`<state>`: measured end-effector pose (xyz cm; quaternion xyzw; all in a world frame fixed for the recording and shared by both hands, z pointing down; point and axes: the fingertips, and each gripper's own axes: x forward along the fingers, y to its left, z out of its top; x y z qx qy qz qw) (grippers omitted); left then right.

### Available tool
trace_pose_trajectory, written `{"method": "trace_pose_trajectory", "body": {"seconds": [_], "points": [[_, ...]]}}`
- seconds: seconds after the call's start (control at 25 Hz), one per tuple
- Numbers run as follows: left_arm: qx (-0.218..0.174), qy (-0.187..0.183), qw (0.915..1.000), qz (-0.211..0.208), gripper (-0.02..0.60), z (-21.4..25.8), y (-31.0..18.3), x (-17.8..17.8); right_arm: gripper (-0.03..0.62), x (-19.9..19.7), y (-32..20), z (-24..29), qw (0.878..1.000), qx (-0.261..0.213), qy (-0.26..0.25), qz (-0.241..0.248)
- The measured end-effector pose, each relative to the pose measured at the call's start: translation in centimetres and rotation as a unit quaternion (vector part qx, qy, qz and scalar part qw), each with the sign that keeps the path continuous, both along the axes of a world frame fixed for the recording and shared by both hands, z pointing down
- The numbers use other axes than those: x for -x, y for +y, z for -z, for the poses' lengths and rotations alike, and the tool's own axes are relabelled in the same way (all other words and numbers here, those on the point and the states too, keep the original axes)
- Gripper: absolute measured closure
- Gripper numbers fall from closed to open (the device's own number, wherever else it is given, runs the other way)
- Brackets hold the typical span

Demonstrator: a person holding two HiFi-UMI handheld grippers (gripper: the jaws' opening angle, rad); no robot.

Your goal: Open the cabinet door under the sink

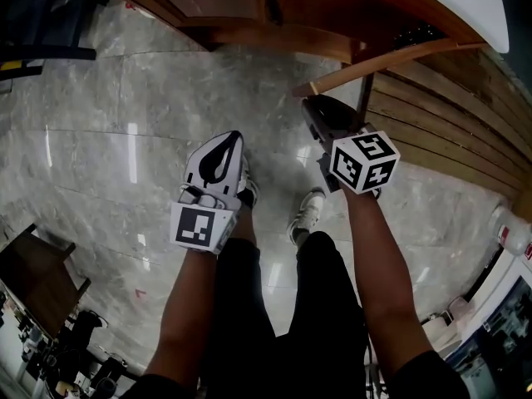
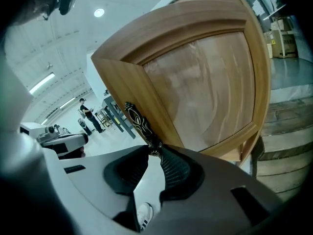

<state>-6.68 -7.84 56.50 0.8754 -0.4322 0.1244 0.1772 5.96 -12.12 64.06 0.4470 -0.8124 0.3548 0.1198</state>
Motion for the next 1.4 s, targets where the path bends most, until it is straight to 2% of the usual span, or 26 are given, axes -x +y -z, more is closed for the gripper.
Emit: {"method": "trace_pose_trajectory", "body": {"seconds": [0.6, 0.8, 0.96, 1.0, 1.04, 1.08, 1.28, 1.4], "points": [[-0.009, 0.004, 0.9999, 0.008, 0.559, 0.1, 5.5, -5.8, 0.497, -5.3, 8.1, 0.4, 0.995, -0.035, -0.023, 0.086], [-0.005, 0.002, 0.9999, 0.014, 0.56, -0.4, 7.8, -6.9, 0.497, -7.9, 10.2, 0.4, 0.992, -0.049, -0.012, 0.119], [0.002, 0.001, 0.9998, 0.019, 0.558, -0.6, 9.0, -7.8, 0.494, -9.4, 11.2, 0.0, 0.991, -0.059, 0.005, 0.122], [0.005, 0.0, 0.9998, 0.02, 0.558, -0.6, 9.2, -7.9, 0.488, -9.6, 11.5, -0.2, 0.99, -0.064, 0.014, 0.122], [0.007, 0.0, 0.9998, 0.02, 0.558, -0.6, 9.3, -8.1, 0.405, -9.8, 11.7, -0.5, 0.99, -0.068, 0.024, 0.124], [0.009, -0.001, 0.9998, 0.019, 0.558, -0.6, 9.5, -8.2, 0.373, -9.9, 11.9, -0.8, 0.989, -0.071, 0.035, 0.124], [0.023, -0.006, 0.9997, 0.003, 0.558, -1.2, 10.5, -8.0, 0.361, -12.1, 12.0, -1.0, 0.993, -0.086, 0.05, 0.057], [0.031, -0.012, 0.9994, -0.011, 0.558, -1.7, 10.8, -7.6, 0.284, -15.2, 12.1, -1.1, 0.994, -0.079, 0.07, -0.01]]}}
